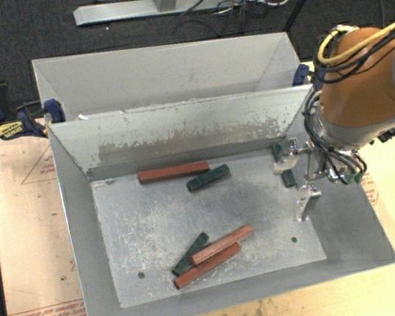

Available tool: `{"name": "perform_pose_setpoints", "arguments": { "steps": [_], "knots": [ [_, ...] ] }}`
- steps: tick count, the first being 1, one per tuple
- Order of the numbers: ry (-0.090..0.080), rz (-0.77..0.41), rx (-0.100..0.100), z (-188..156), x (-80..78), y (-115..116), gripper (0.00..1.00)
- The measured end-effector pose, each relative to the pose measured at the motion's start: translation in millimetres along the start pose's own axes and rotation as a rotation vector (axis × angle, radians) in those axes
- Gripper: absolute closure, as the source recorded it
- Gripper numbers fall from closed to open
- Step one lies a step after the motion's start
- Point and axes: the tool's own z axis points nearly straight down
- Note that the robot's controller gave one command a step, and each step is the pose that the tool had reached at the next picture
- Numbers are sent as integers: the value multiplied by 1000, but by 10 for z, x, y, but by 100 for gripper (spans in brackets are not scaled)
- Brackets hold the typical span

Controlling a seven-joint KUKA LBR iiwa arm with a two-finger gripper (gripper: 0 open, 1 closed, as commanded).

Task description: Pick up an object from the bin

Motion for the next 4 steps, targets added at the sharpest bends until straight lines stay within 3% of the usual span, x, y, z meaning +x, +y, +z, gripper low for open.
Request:
{"name": "perform_pose_setpoints", "arguments": {
  "steps": [1,2,3,4],
  "knots": [
    [-6,-2,1,-32,-16,2,0],
    [-10,-77,2,399,157,302,0],
    [-10,-33,0,971,1,391,0],
    [-34,-372,10,1158,200,839,100]
  ]
}}
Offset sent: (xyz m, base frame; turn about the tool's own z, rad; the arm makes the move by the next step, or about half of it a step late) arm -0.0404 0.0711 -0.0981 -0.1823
